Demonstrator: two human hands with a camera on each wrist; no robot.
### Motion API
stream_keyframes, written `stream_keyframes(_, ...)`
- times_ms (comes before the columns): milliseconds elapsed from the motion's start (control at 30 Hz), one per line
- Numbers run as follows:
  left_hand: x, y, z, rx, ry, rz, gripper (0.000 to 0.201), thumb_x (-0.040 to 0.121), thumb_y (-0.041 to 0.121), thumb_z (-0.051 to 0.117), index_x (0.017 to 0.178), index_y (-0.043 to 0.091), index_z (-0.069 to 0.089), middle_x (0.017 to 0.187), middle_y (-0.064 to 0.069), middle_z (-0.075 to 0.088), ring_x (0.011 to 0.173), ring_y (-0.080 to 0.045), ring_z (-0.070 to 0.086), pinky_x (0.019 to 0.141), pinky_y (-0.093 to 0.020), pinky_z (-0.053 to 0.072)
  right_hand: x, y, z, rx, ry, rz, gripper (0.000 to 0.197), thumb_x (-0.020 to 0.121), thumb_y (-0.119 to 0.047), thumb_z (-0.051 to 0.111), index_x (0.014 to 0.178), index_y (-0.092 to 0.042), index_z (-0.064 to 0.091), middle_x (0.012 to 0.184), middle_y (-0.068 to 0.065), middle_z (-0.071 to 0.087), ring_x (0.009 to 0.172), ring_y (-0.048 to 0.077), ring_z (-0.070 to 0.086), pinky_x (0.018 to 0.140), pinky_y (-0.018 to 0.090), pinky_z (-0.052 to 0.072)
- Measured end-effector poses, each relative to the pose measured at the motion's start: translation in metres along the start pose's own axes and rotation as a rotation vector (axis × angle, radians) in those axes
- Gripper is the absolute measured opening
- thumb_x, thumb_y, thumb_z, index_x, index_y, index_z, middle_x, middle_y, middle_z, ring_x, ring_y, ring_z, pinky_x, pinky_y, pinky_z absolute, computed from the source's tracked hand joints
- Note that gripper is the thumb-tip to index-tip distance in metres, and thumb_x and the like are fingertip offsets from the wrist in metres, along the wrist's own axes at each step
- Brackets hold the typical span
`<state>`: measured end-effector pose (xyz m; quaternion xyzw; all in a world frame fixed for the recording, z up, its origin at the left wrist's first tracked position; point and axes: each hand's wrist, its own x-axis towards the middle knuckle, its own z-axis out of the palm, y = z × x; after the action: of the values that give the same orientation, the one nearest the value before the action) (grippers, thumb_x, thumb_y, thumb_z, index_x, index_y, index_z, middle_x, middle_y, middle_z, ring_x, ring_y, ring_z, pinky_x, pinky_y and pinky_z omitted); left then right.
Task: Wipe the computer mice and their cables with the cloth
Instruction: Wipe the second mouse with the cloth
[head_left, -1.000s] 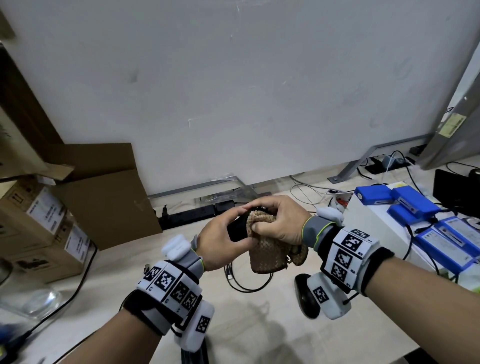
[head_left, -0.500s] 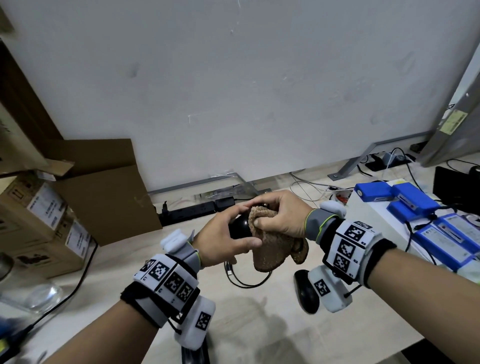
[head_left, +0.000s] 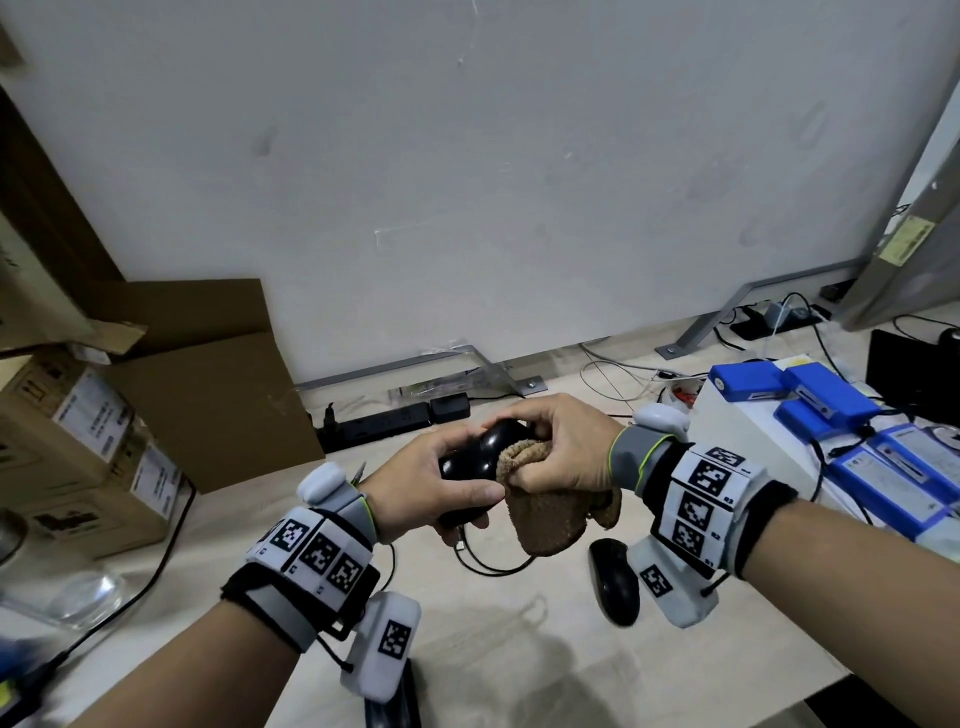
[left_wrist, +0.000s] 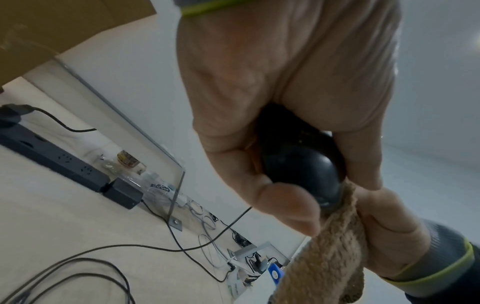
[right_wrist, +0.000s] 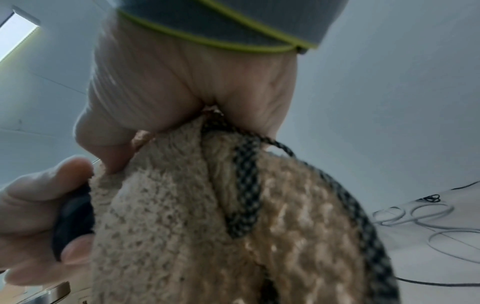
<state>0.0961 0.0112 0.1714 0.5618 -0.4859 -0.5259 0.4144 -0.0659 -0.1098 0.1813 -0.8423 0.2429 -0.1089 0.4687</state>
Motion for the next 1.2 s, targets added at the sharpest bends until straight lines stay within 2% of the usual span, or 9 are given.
stream_keyframes(167, 0.000, -0.002, 0.000, 0.016, -0.044, -0.003, 0.058, 0.082, 0.004, 0.072, 0.133, 0.015, 0.048, 0.088, -0.013, 0.065, 0.076, -0.035, 0.068, 0.043, -0.031, 0.054, -0.002, 0.003, 0.003, 0.019, 0.033, 0.008, 0.042, 0.059, -0.027, 0.069, 0.101, -0.032, 0.069, 0.085, 0.004, 0.072, 0.068, 0.005, 0.061, 0.069, 0.027, 0.053)
stream_keyframes(433, 0.003, -0.002, -0.002, 0.003, -0.038, -0.004, 0.058, 0.079, 0.004, 0.075, 0.129, 0.015, 0.049, 0.091, -0.017, 0.065, 0.071, -0.031, 0.068, 0.042, -0.031, 0.054, -0.004, -0.002, 0.004, 0.060, 0.052, 0.004, 0.039, 0.063, -0.018, 0.067, 0.099, -0.032, 0.070, 0.082, -0.006, 0.072, 0.071, 0.003, 0.063, 0.071, 0.023, 0.053)
stream_keyframes(567, 0.003, -0.012, -0.002, -0.156, -0.034, -0.026, 0.058, 0.075, 0.011, 0.073, 0.128, 0.011, 0.049, 0.090, -0.019, 0.061, 0.066, -0.033, 0.067, 0.039, -0.029, 0.051, -0.002, -0.001, 0.003, 0.020, -0.033, -0.016, 0.044, 0.061, -0.020, 0.067, 0.104, -0.032, 0.066, 0.089, 0.004, 0.073, 0.080, 0.019, 0.069, 0.080, 0.040, 0.056)
stream_keyframes(633, 0.003, -0.016, 0.001, -0.218, -0.024, -0.026, 0.057, 0.075, 0.013, 0.072, 0.128, 0.013, 0.051, 0.091, -0.018, 0.060, 0.068, -0.033, 0.067, 0.040, -0.030, 0.052, -0.001, 0.005, 0.000, 0.005, -0.045, 0.006, 0.048, 0.061, -0.024, 0.068, 0.107, -0.037, 0.065, 0.085, 0.004, 0.073, 0.076, 0.015, 0.067, 0.081, 0.039, 0.056)
stream_keyframes(733, 0.006, -0.018, 0.004, -0.309, 0.075, -0.002, 0.051, 0.074, 0.016, 0.072, 0.122, 0.022, 0.054, 0.092, -0.008, 0.066, 0.074, -0.032, 0.069, 0.049, -0.034, 0.056, -0.002, 0.017, -0.006, 0.163, 0.180, 0.042, 0.043, 0.067, -0.022, 0.075, 0.104, -0.041, 0.066, 0.079, -0.004, 0.075, 0.081, 0.009, 0.069, 0.090, 0.035, 0.055)
stream_keyframes(867, 0.011, -0.024, 0.010, -0.346, 0.201, 0.045, 0.054, 0.076, 0.017, 0.077, 0.123, 0.023, 0.052, 0.107, -0.017, 0.067, 0.083, -0.035, 0.069, 0.057, -0.038, 0.058, 0.001, 0.025, -0.003, 0.213, 0.643, -0.031, 0.021, 0.075, -0.009, 0.078, 0.080, -0.025, 0.066, 0.072, -0.011, 0.067, 0.070, 0.004, 0.062, 0.073, 0.026, 0.051)
stream_keyframes(1033, 0.011, -0.027, 0.009, -0.439, 0.285, 0.046, 0.048, 0.081, 0.027, 0.063, 0.127, 0.023, 0.049, 0.113, -0.013, 0.066, 0.089, -0.030, 0.069, 0.074, -0.049, 0.057, -0.005, 0.010, -0.004, 0.400, 0.442, -0.076, 0.013, 0.080, 0.001, 0.072, 0.078, -0.011, 0.066, 0.070, -0.007, 0.065, 0.067, 0.003, 0.058, 0.069, 0.020, 0.049)
stream_keyframes(1133, 0.016, -0.025, 0.018, -0.423, 0.267, 0.042, 0.033, 0.092, 0.014, 0.057, 0.123, 0.022, 0.049, 0.099, -0.004, 0.067, 0.079, -0.018, 0.067, 0.062, -0.040, 0.056, -0.001, 0.004, 0.006, 0.277, 0.375, -0.131, 0.020, 0.078, -0.002, 0.075, 0.073, -0.020, 0.067, 0.071, -0.012, 0.065, 0.066, -0.006, 0.058, 0.069, 0.010, 0.044)
stream_keyframes(1200, 0.019, -0.021, 0.025, -0.374, 0.262, 0.049, 0.031, 0.095, 0.004, 0.052, 0.120, 0.020, 0.049, 0.086, -0.003, 0.067, 0.068, -0.014, 0.064, 0.053, -0.030, 0.052, 0.005, 0.004, 0.018, 0.057, 0.488, -0.172, 0.012, 0.077, -0.018, 0.077, 0.074, -0.024, 0.067, 0.079, -0.011, 0.060, 0.072, -0.003, 0.058, 0.071, 0.011, 0.042)
